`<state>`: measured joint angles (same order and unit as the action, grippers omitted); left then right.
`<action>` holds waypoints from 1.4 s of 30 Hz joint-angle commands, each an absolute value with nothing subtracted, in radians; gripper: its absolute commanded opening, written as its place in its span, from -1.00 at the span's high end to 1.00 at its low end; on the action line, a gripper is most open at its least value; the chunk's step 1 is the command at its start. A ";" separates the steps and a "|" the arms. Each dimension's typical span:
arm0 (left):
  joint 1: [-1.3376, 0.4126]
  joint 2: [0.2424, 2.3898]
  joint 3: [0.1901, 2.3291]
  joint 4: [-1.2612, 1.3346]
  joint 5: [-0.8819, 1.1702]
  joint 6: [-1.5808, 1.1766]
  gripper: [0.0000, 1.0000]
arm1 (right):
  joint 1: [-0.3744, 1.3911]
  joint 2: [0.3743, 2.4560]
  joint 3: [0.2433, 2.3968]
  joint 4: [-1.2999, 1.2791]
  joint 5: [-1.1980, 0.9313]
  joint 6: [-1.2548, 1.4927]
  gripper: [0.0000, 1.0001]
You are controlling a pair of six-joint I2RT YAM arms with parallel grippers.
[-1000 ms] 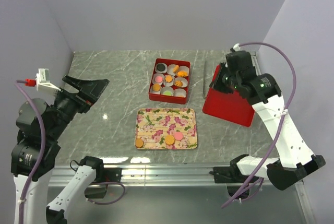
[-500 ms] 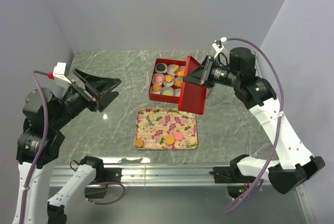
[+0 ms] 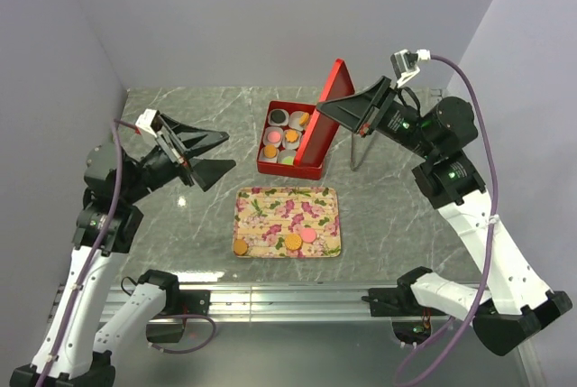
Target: Pack the cookies
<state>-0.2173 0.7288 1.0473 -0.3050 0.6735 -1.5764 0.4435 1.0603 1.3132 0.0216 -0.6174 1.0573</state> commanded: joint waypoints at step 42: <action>-0.331 1.348 1.276 0.400 0.796 -2.072 -0.90 | 0.454 1.568 1.701 0.939 -0.695 1.453 1.00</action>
<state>-0.3115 1.3235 1.2095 0.3016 0.7761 -1.9877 0.4473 1.5707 1.5959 0.8146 -0.6876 1.4242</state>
